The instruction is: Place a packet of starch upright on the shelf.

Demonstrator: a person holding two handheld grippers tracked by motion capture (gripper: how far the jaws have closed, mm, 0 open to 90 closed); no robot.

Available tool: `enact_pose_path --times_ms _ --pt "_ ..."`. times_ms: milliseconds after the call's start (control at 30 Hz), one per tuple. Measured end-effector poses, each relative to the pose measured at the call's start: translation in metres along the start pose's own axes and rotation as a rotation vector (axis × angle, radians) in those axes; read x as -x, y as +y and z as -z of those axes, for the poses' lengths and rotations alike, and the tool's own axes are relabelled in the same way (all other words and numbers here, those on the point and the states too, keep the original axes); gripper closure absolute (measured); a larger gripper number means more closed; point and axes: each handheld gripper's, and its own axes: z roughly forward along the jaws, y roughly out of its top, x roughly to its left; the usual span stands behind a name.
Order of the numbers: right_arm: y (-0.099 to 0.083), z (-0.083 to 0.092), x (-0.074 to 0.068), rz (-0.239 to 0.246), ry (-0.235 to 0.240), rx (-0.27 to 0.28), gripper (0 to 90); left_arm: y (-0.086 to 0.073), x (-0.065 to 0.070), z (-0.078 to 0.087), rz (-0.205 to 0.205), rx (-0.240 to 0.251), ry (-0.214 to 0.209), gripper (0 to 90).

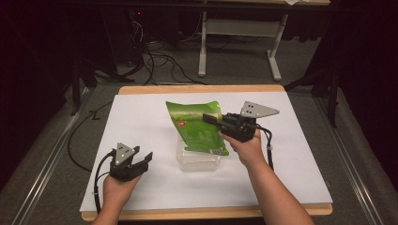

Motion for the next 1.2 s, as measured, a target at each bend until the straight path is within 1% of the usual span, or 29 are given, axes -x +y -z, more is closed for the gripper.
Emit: enact_pose_path --times_ms 100,167,200,333,400,433,533,567,667,733,800,833,967,1033,1133,1200 --pt "-0.004 -0.005 0.001 0.004 -0.013 -0.039 88.3 0.0 0.0 0.001 0.002 0.0 -0.001 44.1" --pt "-0.007 -0.01 0.002 0.003 -0.03 -0.051 88.3 0.0 -0.001 0.001 0.005 -0.001 -0.001 44.1" --pt "-0.008 -0.012 0.003 -0.002 -0.03 -0.053 88.3 0.0 -0.001 0.001 0.004 -0.001 -0.001 44.1" --pt "-0.01 -0.022 0.005 -0.011 -0.027 -0.043 88.3 0.0 -0.001 0.001 0.005 -0.001 -0.001 44.1" --pt "-0.01 -0.026 0.006 -0.019 -0.009 -0.018 88.3 0.0 -0.002 0.001 0.007 0.0 -0.002 44.1" --pt "-0.011 -0.027 0.006 -0.023 -0.002 -0.014 88.3 0.0 -0.002 0.001 0.008 0.001 -0.002 44.1" --pt "-0.017 -0.031 0.006 -0.017 0.002 -0.022 88.3 -0.001 -0.002 0.002 0.009 0.003 -0.003 44.2" --pt "-0.02 -0.031 0.007 -0.019 0.007 -0.022 88.3 -0.001 -0.003 0.002 0.01 0.002 -0.004 44.1" --pt "-0.029 -0.028 0.01 -0.033 -0.004 -0.036 88.3 -0.001 -0.002 0.002 0.009 0.002 -0.005 44.1" --pt "-0.032 -0.026 0.012 -0.048 -0.005 -0.024 88.2 -0.001 -0.002 0.002 0.009 0.001 -0.007 44.1" --pt "-0.033 -0.025 0.011 -0.048 -0.003 -0.021 88.2 -0.001 -0.002 0.002 0.009 0.001 -0.007 44.1" --pt "-0.033 -0.023 0.009 -0.041 -0.008 -0.025 87.9 -0.001 -0.002 0.002 0.008 -0.001 -0.008 44.1" --pt "-0.036 -0.02 0.004 -0.025 -0.033 -0.064 85.5 -0.001 -0.002 0.001 0.008 -0.004 -0.008 44.2" --pt "-0.04 -0.017 0.004 -0.034 -0.037 -0.075 83.9 -0.001 -0.002 0.002 0.008 -0.002 -0.009 44.2" --pt "-0.045 -0.015 0.004 -0.047 -0.038 -0.111 79.8 -0.001 -0.001 0.002 0.009 -0.001 -0.01 44.1" --pt "-0.048 -0.013 0.002 -0.048 -0.053 -0.119 76.7 0.0 -0.001 0.002 0.009 -0.001 -0.012 44.2"
